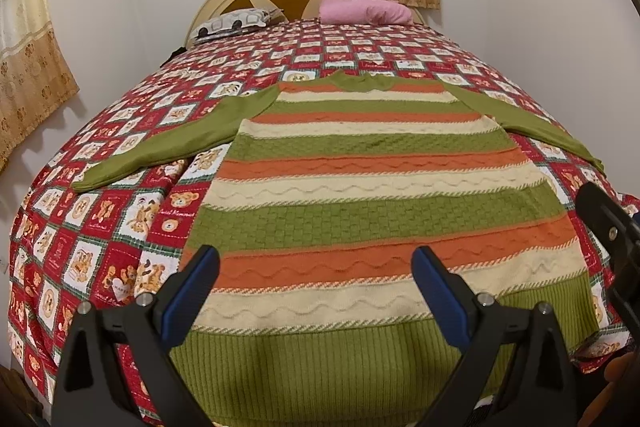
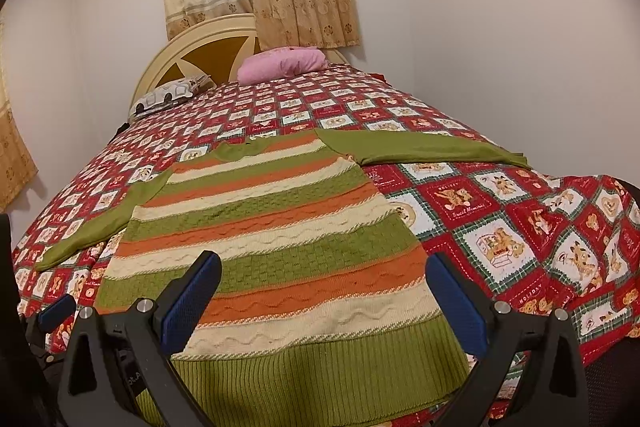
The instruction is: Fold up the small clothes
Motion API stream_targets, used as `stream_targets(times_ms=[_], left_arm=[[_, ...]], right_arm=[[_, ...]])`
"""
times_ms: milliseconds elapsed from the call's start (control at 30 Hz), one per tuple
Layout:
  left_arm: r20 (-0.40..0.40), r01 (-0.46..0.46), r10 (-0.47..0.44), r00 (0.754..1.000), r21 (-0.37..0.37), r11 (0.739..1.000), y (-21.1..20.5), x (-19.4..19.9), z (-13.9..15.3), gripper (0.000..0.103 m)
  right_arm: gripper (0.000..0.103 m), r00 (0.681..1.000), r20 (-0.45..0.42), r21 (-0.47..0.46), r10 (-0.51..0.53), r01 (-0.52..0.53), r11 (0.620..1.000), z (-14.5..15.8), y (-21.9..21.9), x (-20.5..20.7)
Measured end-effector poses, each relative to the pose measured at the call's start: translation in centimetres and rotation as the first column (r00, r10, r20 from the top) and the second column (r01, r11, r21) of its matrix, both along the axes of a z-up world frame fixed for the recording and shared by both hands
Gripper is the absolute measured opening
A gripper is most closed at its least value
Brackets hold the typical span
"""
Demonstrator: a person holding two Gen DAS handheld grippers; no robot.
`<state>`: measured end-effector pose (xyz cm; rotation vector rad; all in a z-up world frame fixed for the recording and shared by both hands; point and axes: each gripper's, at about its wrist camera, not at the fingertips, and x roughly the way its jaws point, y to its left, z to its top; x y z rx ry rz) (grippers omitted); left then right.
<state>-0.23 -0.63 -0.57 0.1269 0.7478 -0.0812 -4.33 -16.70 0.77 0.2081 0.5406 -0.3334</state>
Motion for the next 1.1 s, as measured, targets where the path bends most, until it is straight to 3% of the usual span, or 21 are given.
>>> stream_targets(times_ms=[1100], left_arm=[[-0.003, 0.000, 0.000, 1.000, -0.004, 1.000, 0.17, 0.05, -0.24, 0.099]], right_arm=[[0.102, 1.000, -0.010, 0.006, 0.001, -0.001, 1.000, -0.37, 0.04, 0.12]])
